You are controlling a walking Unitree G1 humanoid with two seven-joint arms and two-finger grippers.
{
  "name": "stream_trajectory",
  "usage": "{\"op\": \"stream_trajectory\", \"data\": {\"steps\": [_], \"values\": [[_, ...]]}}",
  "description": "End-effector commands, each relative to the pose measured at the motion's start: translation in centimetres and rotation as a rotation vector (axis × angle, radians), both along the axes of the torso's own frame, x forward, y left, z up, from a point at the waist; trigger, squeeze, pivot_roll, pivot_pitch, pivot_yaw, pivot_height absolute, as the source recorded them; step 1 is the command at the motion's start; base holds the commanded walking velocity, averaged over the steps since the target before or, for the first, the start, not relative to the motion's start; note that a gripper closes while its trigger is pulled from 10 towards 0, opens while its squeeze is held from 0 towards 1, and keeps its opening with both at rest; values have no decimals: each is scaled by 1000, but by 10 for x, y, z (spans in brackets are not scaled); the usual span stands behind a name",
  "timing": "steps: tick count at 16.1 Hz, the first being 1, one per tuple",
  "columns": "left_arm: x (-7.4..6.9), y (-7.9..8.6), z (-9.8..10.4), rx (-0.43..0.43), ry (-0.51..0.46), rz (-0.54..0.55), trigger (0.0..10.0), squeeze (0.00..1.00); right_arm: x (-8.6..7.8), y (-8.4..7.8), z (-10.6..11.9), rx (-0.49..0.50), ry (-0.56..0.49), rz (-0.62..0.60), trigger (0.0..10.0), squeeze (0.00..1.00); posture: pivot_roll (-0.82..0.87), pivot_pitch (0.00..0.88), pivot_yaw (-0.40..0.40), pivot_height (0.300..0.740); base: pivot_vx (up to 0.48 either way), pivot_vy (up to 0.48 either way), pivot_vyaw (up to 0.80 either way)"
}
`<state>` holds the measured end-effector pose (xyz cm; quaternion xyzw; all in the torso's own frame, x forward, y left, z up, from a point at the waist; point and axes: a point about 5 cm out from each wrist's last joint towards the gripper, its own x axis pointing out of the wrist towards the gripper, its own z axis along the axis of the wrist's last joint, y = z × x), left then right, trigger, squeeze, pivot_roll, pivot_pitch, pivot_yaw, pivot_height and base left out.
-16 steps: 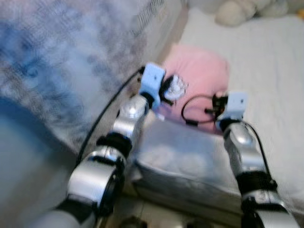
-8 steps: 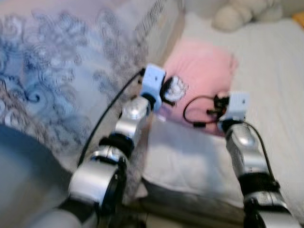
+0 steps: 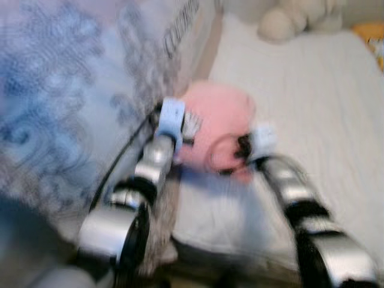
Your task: Clean up the room
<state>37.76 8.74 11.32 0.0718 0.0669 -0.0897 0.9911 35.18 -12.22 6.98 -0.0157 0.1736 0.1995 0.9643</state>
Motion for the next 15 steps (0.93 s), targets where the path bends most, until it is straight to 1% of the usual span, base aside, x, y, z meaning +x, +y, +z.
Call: {"op": "stream_trajectory", "data": {"steps": [1,2,3,5,6,7,8,9,10,11,12,13,14,15], "values": [[-11,17,-28,-15,107,131,10000,0,-2,-4,-5,-39,15,19,10000,0,16,13,-21,740,0,0,0],[-15,13,-33,-51,121,164,10000,0,-4,-1,-9,-82,20,51,10000,0,17,9,-25,740,0,0,0],[-17,9,-35,-69,126,163,10000,0,-4,-1,-9,-107,16,65,10000,0,16,2,-27,740,0,0,0],[-22,-1,-41,-119,164,150,10000,0,-6,-5,-13,-154,17,83,10000,0,17,0,-25,740,0,0,0],[-26,-12,-47,-218,229,164,10000,0,-7,-11,-13,-154,8,75,10000,0,20,0,-26,740,0,0,0],[-36,-36,-54,-308,299,134,10000,0,-8,-21,-16,-180,23,59,10000,0,11,0,-23,740,0,0,0],[-43,-62,-53,-313,300,62,10000,0,-8,-33,-17,-208,29,28,10000,0,1,0,-23,740,0,0,0],[-46,-72,-51,-255,274,11,10000,0,-7,-42,-15,-231,26,2,10000,0,-13,0,-15,740,0,0,0],[-46,-74,-51,-244,269,3,10000,0,-7,-44,-15,-237,26,-1,10000,0,-13,0,-15,740,0,0,0],[-45,-74,-49,-207,257,-18,10000,0,-8,-46,-17,-262,31,-2,10000,0,-23,0,-4,740,0,0,0],[-44,-73,-48,-184,244,-21,10000,0,-9,-48,-18,-258,34,-10,10000,0,-25,0,-2,740,0,0,0],[-40,-69,-44,-128,208,-24,10000,0,-10,-50,-20,-239,42,-45,10000,376,-26,0,-1,740,0,0,0],[-35,-60,-41,-119,198,-13,10000,1000,-11,-49,-22,-206,47,-67,10000,1000,-24,0,2,740,0,0,0],[-32,-57,-39,-130,193,-13,10000,1000,-12,-49,-22,-204,44,-72,10000,1000,-21,0,2,740,0,0,0]]}}
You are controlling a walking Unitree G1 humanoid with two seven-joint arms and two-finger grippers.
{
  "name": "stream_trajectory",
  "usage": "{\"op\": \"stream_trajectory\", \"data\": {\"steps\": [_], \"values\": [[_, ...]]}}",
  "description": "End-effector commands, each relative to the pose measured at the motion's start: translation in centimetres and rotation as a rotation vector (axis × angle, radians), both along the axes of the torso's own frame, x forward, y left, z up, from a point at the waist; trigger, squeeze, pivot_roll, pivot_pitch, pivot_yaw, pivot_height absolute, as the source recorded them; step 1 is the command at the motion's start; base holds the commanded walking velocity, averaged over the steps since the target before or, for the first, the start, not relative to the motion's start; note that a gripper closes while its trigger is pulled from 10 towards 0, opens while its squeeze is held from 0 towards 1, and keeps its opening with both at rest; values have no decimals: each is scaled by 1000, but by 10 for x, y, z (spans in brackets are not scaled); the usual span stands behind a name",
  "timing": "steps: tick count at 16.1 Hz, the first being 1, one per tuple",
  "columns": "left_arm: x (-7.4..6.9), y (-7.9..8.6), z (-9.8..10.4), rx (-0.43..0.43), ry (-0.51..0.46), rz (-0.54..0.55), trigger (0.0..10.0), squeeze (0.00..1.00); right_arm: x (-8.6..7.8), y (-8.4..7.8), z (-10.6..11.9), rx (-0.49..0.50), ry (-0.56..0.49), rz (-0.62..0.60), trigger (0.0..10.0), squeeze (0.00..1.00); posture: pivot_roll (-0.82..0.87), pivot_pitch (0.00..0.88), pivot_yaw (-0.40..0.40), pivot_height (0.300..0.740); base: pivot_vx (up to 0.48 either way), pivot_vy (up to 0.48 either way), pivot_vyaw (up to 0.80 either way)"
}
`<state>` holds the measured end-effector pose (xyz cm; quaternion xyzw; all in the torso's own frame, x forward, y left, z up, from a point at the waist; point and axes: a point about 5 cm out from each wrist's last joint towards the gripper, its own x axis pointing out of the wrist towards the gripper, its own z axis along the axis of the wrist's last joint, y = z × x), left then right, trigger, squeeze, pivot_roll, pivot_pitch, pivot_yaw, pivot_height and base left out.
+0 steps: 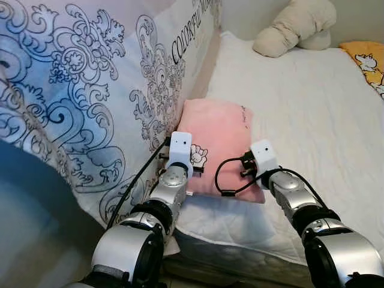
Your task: Clean up the room
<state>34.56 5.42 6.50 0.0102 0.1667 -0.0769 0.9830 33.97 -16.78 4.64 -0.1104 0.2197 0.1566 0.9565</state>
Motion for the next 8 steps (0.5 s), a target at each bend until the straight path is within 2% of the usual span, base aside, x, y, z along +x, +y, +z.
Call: {"op": "stream_trajectory", "data": {"steps": [1,2,4,5,6,7,8], "values": [[0,-27,12,-42,-31,-74,10000,1000,-1,-8,0,9,-13,-45,10000,1000,-12,0,-8,740,0,0,0],[-5,-32,8,-49,-26,-100,10000,1000,-3,-15,-2,29,-12,-97,10000,1000,-9,0,-19,740,0,0,0],[-15,-37,-3,-53,1,-136,10000,1000,-6,-19,-3,32,-19,-80,10000,1000,-23,0,-26,740,0,0,0],[-18,-34,-7,-47,-1,-155,10000,1000,-7,-23,-2,34,-50,-105,10000,1000,-24,0,-28,740,0,0,0],[-17,-27,-5,-15,-56,-170,10000,1000,-10,-28,-2,63,-74,-142,10000,1000,-15,0,-27,740,0,0,0],[-12,-11,6,-26,-153,-143,10000,1000,-24,-31,-11,103,-90,-159,10000,1000,17,0,-21,740,0,0,0],[-11,-5,12,-41,-192,-130,10000,1000,-31,-32,-14,115,-96,-154,10000,1000,21,0,-23,740,0,0,0]]}}
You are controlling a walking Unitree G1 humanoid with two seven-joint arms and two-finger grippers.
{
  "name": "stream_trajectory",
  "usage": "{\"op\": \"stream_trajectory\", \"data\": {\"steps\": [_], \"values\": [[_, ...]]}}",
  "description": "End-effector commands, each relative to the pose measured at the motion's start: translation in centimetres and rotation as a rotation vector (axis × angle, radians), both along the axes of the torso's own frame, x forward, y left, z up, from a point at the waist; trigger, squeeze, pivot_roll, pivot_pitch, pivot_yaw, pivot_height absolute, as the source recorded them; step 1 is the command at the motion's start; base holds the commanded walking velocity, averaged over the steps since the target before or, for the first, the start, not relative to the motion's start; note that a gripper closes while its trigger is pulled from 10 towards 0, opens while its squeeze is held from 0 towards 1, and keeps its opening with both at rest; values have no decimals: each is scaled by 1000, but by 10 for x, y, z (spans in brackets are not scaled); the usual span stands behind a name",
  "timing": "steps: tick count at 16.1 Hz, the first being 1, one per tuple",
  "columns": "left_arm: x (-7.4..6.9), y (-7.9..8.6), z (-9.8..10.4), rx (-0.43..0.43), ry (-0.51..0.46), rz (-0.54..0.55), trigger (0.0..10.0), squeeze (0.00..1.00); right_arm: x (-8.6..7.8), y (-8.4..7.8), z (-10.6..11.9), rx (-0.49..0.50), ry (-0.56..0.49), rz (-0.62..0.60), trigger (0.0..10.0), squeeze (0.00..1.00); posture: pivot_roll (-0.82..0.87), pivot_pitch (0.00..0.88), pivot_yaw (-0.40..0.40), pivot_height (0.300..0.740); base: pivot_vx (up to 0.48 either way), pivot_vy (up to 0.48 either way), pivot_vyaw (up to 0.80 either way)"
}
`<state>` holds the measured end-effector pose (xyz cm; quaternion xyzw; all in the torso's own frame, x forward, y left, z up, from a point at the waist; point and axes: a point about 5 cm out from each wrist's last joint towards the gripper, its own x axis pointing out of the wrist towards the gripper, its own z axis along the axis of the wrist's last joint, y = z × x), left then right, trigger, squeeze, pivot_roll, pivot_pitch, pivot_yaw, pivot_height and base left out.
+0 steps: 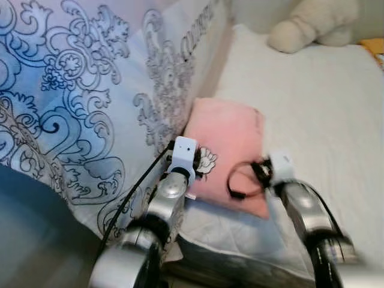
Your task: Clean up the room
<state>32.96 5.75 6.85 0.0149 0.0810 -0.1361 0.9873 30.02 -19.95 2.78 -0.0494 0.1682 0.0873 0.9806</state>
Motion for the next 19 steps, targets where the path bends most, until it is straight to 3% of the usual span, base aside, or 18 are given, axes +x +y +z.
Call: {"op": "stream_trajectory", "data": {"steps": [1,3,4,6,7,8,9,10,11,13,16,19], "values": [[5,1,19,-15,-90,-15,10000,1000,-7,-2,-2,35,2,-19,10000,1000,40,0,-30,740,0,0,0],[-3,15,48,24,-245,-112,10000,1000,-36,-5,0,14,-62,-122,10000,1000,59,0,-46,740,0,0,0],[-11,24,54,46,-268,-159,10000,1000,-43,-3,12,26,-138,-194,10000,1000,48,0,-44,740,0,0,0],[-24,36,45,49,-218,-166,10000,1000,-56,-1,29,77,-265,-266,10000,1000,55,0,-41,740,0,0,0],[-34,42,34,43,-145,-142,10000,1000,-70,-4,34,93,-293,-313,10000,1000,54,0,-36,740,0,0,0],[-36,43,34,16,-147,-132,10000,1000,-72,-7,34,92,-289,-339,10000,1000,56,0,-34,740,0,0,0],[-38,42,35,-18,-153,-136,10000,643,-72,-8,32,103,-273,-353,10000,1000,58,0,-34,740,0,0,0],[-38,46,40,-61,-183,-98,10000,0,-67,-6,33,77,-254,-343,10000,1000,52,0,-31,740,0,-439,0],[-35,45,43,-83,-202,-91,10000,0,-59,-8,37,57,-255,-369,10000,0,51,0,-32,740,0,-439,0],[-31,43,44,-96,-214,-65,10000,0,-49,-7,40,29,-272,-413,10000,0,36,0,-31,740,0,-439,0],[-21,40,55,-72,-264,-100,10000,0,-59,-2,31,34,-234,-412,10000,0,42,0,-44,740,0,-439,0],[-20,40,50,-92,-239,-116,10000,0,-45,0,40,30,-276,-368,10000,0,38,0,-35,740,0,-439,0]]}}
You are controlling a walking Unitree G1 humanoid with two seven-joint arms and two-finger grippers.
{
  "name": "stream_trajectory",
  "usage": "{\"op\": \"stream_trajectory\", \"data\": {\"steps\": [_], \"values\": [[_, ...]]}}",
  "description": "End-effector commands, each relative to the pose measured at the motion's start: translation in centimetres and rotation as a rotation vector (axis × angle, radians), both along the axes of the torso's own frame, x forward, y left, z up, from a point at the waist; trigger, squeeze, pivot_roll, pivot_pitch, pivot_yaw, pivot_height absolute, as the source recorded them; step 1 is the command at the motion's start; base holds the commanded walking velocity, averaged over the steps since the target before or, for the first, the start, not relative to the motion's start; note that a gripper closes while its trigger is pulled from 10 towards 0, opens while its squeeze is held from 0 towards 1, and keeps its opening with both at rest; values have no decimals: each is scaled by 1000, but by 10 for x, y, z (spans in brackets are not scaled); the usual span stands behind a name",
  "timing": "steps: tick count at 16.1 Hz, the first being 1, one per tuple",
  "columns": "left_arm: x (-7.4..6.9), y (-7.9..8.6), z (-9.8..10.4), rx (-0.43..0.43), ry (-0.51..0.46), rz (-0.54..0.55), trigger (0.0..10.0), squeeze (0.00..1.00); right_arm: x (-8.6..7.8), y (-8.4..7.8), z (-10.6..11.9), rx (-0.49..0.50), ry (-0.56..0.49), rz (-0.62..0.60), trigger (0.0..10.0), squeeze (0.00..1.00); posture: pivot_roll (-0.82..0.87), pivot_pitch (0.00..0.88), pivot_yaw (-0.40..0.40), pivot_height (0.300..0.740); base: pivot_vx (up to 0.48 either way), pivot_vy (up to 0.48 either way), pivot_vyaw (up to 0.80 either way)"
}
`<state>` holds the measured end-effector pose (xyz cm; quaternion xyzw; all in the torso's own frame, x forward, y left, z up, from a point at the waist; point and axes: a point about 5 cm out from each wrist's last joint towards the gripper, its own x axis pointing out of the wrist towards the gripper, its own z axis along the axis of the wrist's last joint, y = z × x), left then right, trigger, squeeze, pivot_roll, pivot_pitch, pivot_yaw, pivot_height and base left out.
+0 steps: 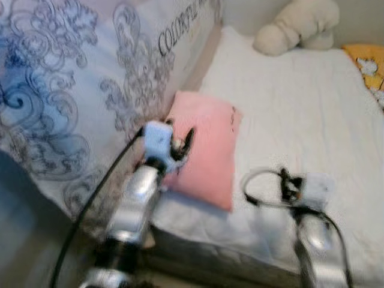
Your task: Clean up the room
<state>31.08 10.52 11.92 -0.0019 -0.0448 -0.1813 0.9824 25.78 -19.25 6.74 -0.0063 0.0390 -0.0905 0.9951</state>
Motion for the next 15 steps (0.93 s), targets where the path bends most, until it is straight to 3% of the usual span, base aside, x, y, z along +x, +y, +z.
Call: {"op": "stream_trajectory", "data": {"steps": [1,3,5,7,11,12,15], "values": [[-1,-10,-1,-15,2,-35,10000,0,5,-6,6,13,-30,-15,10000,1000,37,0,-32,740,0,-439,0],[1,-12,-1,-35,1,-47,10000,0,11,-4,12,-23,-55,-10,10000,1000,30,0,-20,740,0,-439,0],[1,-16,-6,-55,16,-95,10000,0,7,0,6,-18,-46,-32,10000,1000,48,0,-43,740,131,-418,0],[5,-5,-17,-64,67,-15,10000,0,3,4,2,1,-40,-26,10000,1000,42,0,-52,740,270,-394,0],[-1,2,-31,-61,110,25,10000,0,1,-11,4,1,-57,-55,10000,1000,60,0,-65,740,266,-397,0],[1,3,-30,-23,91,33,10000,1000,3,-16,0,36,-34,-83,10000,1000,65,0,-71,740,274,-390,0],[6,-1,-28,-5,79,16,10000,1000,7,-15,5,3,-58,-50,10000,1000,56,0,-67,740,300,-371,0]]}}
